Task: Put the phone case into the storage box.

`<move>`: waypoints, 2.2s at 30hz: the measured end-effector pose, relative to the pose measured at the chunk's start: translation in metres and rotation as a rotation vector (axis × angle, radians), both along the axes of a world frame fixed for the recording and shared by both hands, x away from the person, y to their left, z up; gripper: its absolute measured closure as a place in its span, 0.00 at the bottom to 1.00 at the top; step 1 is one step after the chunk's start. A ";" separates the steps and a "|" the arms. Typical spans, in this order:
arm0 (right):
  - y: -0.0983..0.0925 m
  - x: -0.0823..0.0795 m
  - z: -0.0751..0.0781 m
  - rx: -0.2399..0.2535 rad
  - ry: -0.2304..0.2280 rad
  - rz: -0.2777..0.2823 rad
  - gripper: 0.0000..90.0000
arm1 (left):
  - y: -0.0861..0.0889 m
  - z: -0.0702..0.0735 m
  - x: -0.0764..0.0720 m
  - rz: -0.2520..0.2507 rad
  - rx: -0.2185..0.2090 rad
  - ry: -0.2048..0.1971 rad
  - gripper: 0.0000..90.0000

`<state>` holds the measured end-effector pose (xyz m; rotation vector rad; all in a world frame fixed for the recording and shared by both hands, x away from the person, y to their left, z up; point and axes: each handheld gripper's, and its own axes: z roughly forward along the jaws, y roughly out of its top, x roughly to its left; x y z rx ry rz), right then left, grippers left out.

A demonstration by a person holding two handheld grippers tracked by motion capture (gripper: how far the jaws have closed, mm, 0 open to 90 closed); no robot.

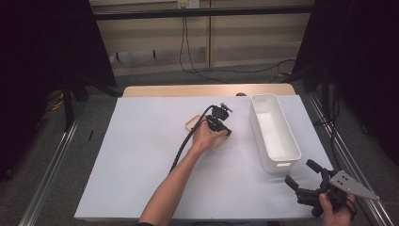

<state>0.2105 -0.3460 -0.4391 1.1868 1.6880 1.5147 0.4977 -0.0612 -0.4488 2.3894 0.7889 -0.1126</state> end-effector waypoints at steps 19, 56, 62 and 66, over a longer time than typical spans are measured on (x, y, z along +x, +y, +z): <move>0.000 0.000 0.000 -0.004 0.000 -0.001 0.00 | 0.012 -0.001 -0.018 0.001 -0.034 -0.001 1.00; -0.001 0.002 -0.001 -0.007 0.005 -0.011 0.00 | 0.032 -0.001 -0.034 -0.007 -0.034 -0.004 1.00; -0.001 0.002 -0.002 -0.006 0.008 -0.015 0.00 | 0.035 0.000 -0.034 -0.011 -0.034 0.006 1.00; -0.001 0.001 -0.002 -0.009 0.007 -0.014 0.00 | 0.037 -0.001 -0.034 -0.004 -0.043 0.013 1.00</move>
